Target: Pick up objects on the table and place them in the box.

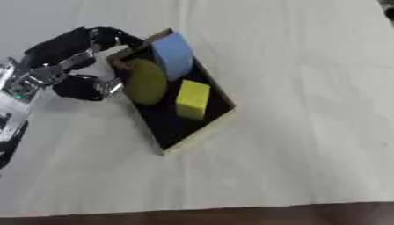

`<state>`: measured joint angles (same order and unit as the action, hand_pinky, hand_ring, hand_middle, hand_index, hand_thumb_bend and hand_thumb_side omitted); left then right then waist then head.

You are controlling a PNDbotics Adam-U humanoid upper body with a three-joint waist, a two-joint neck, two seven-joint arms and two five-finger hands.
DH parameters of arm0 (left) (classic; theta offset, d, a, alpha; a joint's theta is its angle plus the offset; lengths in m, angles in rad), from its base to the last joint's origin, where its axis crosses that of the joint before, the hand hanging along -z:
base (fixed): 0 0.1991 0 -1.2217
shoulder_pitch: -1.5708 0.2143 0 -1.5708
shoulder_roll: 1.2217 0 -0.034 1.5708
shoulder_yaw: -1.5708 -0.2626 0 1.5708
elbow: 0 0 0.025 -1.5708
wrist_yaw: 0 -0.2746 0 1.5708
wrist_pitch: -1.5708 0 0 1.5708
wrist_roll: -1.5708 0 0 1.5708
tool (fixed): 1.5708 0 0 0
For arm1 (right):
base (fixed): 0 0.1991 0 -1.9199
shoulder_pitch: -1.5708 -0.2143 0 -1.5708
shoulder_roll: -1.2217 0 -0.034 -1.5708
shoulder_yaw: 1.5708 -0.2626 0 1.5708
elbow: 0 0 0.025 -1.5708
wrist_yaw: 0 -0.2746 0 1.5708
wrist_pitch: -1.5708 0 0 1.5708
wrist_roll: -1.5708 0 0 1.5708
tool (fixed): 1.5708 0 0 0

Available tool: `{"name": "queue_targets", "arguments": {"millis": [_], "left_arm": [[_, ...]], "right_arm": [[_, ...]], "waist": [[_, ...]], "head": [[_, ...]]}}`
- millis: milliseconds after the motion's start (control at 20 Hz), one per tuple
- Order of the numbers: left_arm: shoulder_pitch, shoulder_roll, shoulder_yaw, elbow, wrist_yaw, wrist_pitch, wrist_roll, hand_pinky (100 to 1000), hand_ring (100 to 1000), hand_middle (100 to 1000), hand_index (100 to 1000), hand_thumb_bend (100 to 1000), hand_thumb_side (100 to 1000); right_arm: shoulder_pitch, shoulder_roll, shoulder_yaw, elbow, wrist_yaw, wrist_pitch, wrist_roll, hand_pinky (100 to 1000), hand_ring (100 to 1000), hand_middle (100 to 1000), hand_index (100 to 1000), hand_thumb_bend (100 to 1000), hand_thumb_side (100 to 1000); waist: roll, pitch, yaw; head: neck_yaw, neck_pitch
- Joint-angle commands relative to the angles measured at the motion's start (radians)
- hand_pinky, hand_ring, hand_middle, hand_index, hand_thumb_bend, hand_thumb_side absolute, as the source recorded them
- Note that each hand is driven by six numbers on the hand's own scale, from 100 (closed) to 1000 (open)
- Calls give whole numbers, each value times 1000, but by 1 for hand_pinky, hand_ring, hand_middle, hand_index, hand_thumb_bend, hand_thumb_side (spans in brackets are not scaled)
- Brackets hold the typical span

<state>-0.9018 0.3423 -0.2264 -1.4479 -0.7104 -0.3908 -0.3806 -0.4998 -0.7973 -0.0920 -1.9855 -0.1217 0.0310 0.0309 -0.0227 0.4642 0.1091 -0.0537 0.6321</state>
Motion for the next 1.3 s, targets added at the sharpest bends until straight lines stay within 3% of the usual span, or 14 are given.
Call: {"name": "queue_targets", "arguments": {"millis": [50, 150, 250, 450, 650, 900, 1300], "left_arm": [[2, 25, 26, -65, 8, 6, 34, 917, 891, 745, 925, 100, 687], [27, 40, 45, -118, 47, 20, 59, 931, 895, 738, 912, 100, 560], [72, 65, 82, -188, 123, 44, 84, 938, 898, 732, 911, 100, 527], [178, 132, 212, -335, 318, 124, 135, 957, 913, 736, 915, 100, 531], [265, 195, 332, -444, 486, 161, 201, 973, 926, 743, 925, 100, 550], [353, 235, 443, -532, 611, 146, 334, 978, 914, 735, 931, 100, 559], [442, 257, 537, -552, 680, 77, 517, 974, 893, 713, 917, 100, 585]], "right_arm": [[-4, -19, -17, -14, -6, 0, -2, 866, 762, 611, 751, 100, 529], [-5, -20, -18, -14, -6, -1, -4, 867, 764, 614, 753, 100, 527], [-9, -21, -20, -14, -6, -5, -9, 867, 767, 618, 757, 100, 527], [-21, -21, -23, -14, -13, -18, -31, 869, 774, 628, 768, 100, 517], [-42, -19, -18, -14, -20, -43, -58, 871, 783, 640, 775, 100, 500], [-73, -11, -6, -14, -31, -84, -84, 877, 778, 649, 784, 100, 494], [-101, 3, -4, -14, -45, -153, -111, 884, 788, 657, 795, 100, 519]], "waist": [[0, -28, 0], [1, -31, 0], [1, -32, 3], [1, -37, 11], [0, -45, 11], [-5, -58, 5], [-14, -67, -5]], "head": [[-1, -7], [-4, -8], [-10, -8], [-31, -3], [-41, 0], [-37, -1], [-21, -14]]}}
